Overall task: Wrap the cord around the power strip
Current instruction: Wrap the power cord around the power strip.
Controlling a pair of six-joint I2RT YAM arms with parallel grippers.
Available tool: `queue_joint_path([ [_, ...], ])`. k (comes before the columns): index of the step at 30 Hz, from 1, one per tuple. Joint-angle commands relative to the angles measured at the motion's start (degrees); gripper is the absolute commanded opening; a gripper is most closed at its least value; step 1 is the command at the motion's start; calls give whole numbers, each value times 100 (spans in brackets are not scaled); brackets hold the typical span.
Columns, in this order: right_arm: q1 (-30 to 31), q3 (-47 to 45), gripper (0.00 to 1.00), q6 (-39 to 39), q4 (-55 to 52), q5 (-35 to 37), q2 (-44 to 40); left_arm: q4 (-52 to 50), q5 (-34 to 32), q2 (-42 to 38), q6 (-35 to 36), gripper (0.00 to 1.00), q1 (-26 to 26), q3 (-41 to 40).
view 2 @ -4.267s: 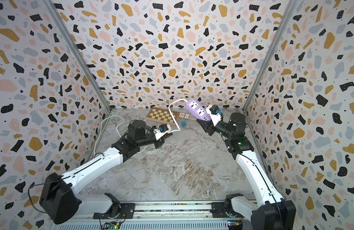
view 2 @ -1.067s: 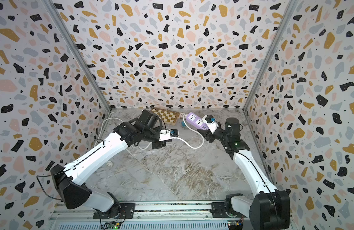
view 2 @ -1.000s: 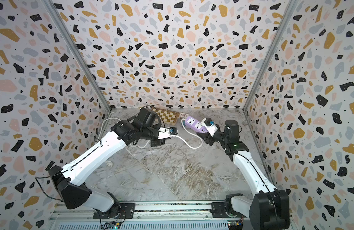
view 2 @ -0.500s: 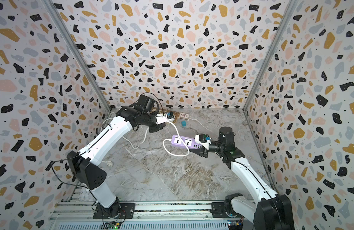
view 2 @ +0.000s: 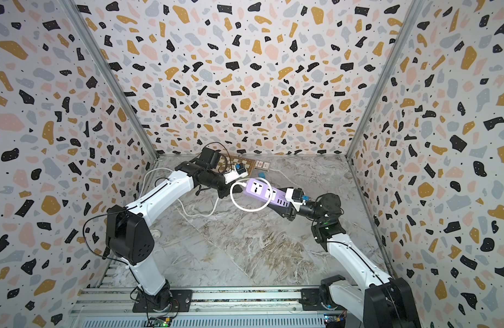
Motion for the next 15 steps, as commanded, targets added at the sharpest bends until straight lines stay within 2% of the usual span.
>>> queue_joint_path([
  [1,8,84,0,549,1091,1243,-155,550,454,-292,-525,0,21,-386],
  [7,-4,365,0,176,-90,3328,-155,803,259,-856,-646,0,-139,-1196],
  [12,-41,522,0,84,-809,4481,23,34,-259,-1249,142,0,-597,-1308],
  [15,-149,608,0,98,-1155,4745,136,-613,-605,-1477,756,0,-960,-1164],
])
